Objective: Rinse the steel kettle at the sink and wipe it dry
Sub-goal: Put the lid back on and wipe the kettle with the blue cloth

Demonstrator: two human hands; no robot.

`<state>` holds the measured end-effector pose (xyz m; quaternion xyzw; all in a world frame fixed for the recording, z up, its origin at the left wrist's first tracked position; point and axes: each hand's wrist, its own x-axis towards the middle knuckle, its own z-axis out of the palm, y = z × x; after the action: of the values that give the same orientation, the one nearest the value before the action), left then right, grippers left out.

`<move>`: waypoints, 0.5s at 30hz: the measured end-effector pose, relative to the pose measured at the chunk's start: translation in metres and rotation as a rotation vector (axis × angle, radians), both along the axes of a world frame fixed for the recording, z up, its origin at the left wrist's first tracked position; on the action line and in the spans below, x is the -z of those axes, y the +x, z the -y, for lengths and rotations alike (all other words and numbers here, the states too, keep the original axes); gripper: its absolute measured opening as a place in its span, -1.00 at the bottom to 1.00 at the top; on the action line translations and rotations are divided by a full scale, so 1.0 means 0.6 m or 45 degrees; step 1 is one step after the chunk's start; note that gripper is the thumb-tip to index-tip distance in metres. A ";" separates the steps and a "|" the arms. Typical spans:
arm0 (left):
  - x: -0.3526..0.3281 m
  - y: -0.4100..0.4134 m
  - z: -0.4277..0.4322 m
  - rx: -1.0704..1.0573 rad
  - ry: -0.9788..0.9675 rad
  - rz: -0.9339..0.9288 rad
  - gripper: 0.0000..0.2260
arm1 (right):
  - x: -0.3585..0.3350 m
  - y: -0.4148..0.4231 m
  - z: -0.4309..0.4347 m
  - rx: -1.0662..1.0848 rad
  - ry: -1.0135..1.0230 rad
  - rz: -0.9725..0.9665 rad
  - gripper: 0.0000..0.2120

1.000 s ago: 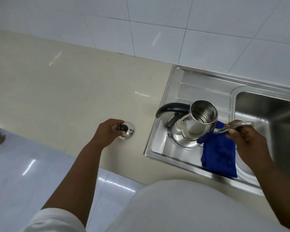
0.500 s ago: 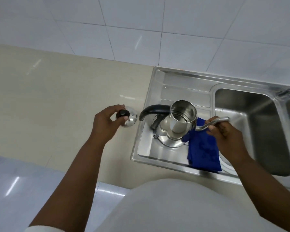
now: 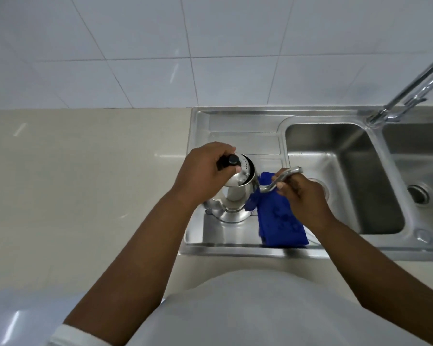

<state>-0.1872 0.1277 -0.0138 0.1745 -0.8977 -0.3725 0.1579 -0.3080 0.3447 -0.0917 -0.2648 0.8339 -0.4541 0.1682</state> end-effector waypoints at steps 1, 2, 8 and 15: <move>-0.002 -0.005 -0.003 0.001 -0.029 0.021 -0.70 | 0.000 0.000 0.000 0.000 -0.004 0.001 -0.82; -0.003 -0.010 -0.004 0.001 -0.046 0.038 -0.69 | -0.002 0.000 0.000 0.000 0.003 0.002 -0.82; -0.004 -0.021 -0.007 0.067 0.006 0.089 -0.66 | 0.002 -0.002 0.000 -0.006 0.024 -0.001 -0.80; 0.004 -0.021 -0.002 0.087 0.094 0.066 -0.68 | 0.005 -0.005 -0.003 -0.030 0.043 -0.018 -0.76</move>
<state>-0.1995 0.1287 -0.0160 0.1589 -0.8926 -0.4058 0.1153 -0.3112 0.3466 -0.0950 -0.2750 0.8394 -0.4361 0.1719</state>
